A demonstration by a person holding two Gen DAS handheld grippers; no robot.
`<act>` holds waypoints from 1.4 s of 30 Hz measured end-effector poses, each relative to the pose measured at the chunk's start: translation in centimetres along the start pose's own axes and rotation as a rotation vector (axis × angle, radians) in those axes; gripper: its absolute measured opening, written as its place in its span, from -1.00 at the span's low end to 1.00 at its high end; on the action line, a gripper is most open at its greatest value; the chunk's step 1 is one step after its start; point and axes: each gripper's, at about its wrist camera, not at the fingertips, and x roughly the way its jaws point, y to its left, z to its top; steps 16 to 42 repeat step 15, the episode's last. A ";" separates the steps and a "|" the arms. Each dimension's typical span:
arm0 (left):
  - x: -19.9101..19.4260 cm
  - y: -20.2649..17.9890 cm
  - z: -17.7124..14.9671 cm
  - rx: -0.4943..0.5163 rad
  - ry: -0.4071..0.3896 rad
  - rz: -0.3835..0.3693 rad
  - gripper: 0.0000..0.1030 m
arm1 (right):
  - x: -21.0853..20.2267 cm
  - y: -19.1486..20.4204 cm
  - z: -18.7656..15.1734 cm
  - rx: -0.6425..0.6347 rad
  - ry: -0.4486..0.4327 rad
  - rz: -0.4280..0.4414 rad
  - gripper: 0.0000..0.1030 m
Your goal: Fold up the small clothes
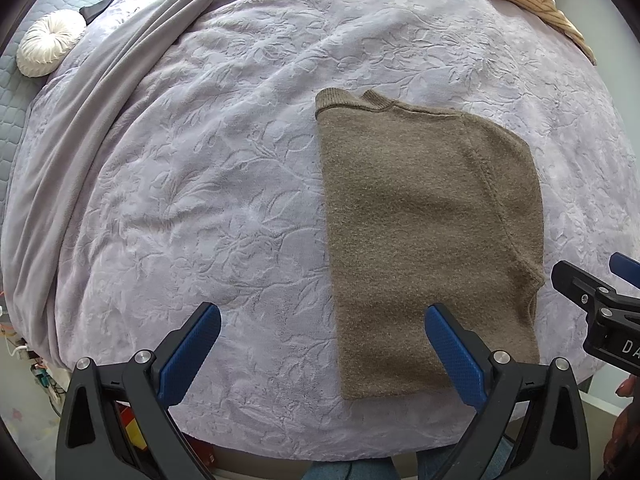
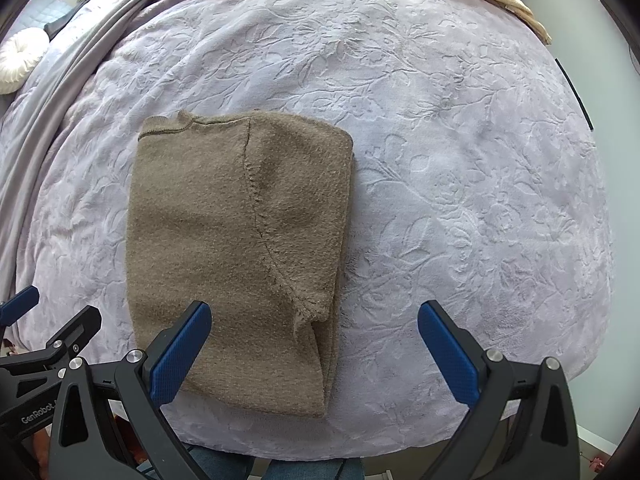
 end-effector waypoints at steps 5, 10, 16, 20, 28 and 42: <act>0.1 0.1 0.1 -0.010 0.000 0.003 0.98 | 0.2 0.1 0.0 -0.003 0.002 0.000 0.99; 0.1 -0.2 0.3 -0.016 -0.008 -0.005 0.98 | 0.7 0.1 0.1 -0.009 0.007 0.004 0.99; 0.4 -1.2 0.6 -0.003 -0.001 0.001 0.98 | 1.4 -0.2 0.3 -0.017 0.023 0.010 0.99; 0.4 -1.2 0.6 -0.003 -0.001 0.001 0.98 | 1.4 -0.2 0.3 -0.017 0.023 0.010 0.99; 0.4 -1.2 0.6 -0.003 -0.001 0.001 0.98 | 1.4 -0.2 0.3 -0.017 0.023 0.010 0.99; 0.4 -1.2 0.6 -0.003 -0.001 0.001 0.98 | 1.4 -0.2 0.3 -0.017 0.023 0.010 0.99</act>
